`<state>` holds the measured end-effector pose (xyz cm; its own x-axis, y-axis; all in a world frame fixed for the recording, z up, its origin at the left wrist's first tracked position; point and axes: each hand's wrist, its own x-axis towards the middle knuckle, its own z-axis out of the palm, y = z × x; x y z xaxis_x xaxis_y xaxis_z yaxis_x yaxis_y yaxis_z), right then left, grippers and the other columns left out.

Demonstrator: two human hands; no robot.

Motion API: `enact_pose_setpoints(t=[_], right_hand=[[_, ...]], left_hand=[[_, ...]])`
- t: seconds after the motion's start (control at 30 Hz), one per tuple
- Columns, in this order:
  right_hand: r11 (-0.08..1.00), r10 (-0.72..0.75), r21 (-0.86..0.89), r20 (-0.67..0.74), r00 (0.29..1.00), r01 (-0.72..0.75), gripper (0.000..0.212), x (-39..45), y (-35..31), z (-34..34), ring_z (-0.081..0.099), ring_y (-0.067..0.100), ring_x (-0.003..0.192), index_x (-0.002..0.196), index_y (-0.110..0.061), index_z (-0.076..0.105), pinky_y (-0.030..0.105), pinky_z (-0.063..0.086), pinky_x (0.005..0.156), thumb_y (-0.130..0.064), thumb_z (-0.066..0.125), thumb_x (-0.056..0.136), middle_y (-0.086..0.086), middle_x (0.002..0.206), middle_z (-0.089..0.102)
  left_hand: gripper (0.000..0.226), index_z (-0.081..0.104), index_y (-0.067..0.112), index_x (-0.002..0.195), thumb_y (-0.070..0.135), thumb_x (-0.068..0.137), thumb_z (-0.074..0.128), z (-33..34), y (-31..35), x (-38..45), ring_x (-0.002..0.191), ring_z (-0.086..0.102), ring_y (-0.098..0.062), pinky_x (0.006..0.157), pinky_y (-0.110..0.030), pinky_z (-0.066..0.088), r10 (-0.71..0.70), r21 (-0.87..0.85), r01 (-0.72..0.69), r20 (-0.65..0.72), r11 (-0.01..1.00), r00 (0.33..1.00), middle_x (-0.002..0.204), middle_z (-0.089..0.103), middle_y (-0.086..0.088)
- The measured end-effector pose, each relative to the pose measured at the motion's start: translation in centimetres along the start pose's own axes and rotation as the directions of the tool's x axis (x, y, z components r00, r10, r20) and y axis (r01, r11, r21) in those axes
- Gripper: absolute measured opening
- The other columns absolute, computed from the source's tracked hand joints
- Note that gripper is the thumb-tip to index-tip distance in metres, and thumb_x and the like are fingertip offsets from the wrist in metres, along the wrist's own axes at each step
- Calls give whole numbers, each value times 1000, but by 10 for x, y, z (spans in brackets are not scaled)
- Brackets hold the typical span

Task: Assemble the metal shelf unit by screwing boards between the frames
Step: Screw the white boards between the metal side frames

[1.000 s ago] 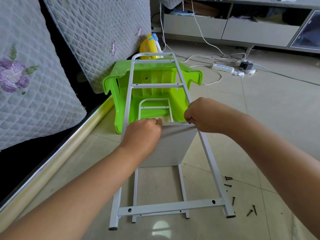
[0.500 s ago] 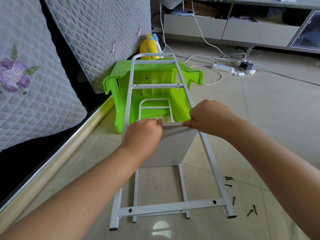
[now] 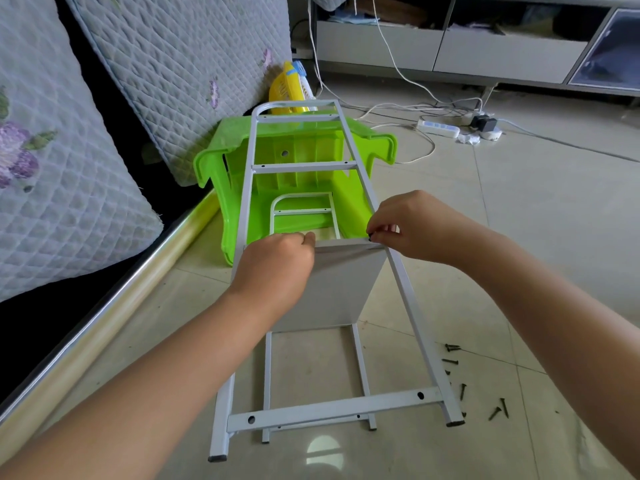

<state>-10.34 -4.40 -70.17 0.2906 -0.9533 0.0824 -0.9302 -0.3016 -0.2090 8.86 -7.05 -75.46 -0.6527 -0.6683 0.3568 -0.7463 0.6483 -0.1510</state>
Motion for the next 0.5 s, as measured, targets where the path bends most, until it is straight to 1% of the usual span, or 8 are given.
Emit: enact_pose_setpoints(t=[0.07, 0.1, 0.13, 0.2, 0.27, 0.3, 0.4, 0.5], right_hand=[[1000, 2, 20, -16, 1000, -2, 21, -1, 1, -1, 60, 24, 89, 103, -4, 69, 29, 43, 81, -13, 59, 87, 10, 94, 68], [998, 8, 54, -35, 999, -6, 22, -4, 4, -1, 60, 23, 85, 104, -3, 68, 26, 42, 79, -14, 61, 86, 10, 92, 68], [994, 26, 106, -73, 997, -18, 22, -7, 7, -1, 59, 20, 80, 103, -2, 68, 23, 41, 76, -13, 62, 85, 9, 90, 68], [969, 139, 227, -194, 971, -93, 18, -18, 18, 6, 57, 18, 75, 98, -1, 69, 19, 42, 69, -9, 62, 84, 9, 85, 68], [925, 307, 305, -248, 919, -227, 15, -29, 35, 28, 60, 24, 78, 93, 1, 69, 24, 44, 72, -6, 58, 85, 12, 86, 69], [892, 397, 318, -206, 895, -322, 16, -35, 45, 43, 61, 25, 82, 93, 1, 69, 28, 44, 74, -6, 56, 86, 13, 89, 69], [764, 599, 243, 80, 797, -598, 22, -57, 71, 99, 57, 21, 85, 99, -1, 66, 29, 44, 75, -11, 49, 90, 13, 99, 68], [665, 696, 39, 331, 637, -746, 24, -81, 82, 146, 56, 24, 80, 99, -1, 63, 33, 47, 72, -12, 43, 90, 8, 85, 62]], left_hand=[[51, 73, -2, 74, -14, 25, 77, -3, 0, 0, 33, 52, -28, 28, -20, 33, -9, 22, 9, 9, 1000, 1000, 49, 60, -8], [51, 73, -4, 83, -15, 33, 77, -7, 1, 0, 37, 55, -30, 30, -23, 36, -21, 32, 19, 48, 999, 999, 54, 63, -11], [51, 70, -4, 98, -15, 48, 73, -11, 3, 0, 49, 60, -34, 37, -28, 41, -38, 35, 35, 105, 999, 994, 67, 67, -14], [51, 53, 5, 127, -8, 78, 53, -10, 3, 1, 86, 63, -36, 58, -33, 40, -94, 58, 85, 161, 995, 983, 101, 66, -12], [45, 47, 11, 132, -1, 88, 42, -11, 4, 2, 101, 58, -33, 68, -34, 40, -124, 91, 105, 237, 990, 963, 114, 60, -8], [43, 47, 11, 131, 1, 90, 41, -13, 5, 3, 102, 57, -32, 70, -34, 41, -120, 105, 97, 248, 990, 961, 115, 59, -7], [38, 51, 11, 123, 0, 88, 42, -16, 7, 5, 99, 58, -31, 64, -32, 36, -101, 166, 56, 276, 985, 956, 110, 59, -6], [28, 55, 9, 106, -4, 84, 45, -25, 12, 9, 95, 58, -30, 61, -29, 32, -97, 209, 23, 352, 978, 931, 102, 59, -7]])
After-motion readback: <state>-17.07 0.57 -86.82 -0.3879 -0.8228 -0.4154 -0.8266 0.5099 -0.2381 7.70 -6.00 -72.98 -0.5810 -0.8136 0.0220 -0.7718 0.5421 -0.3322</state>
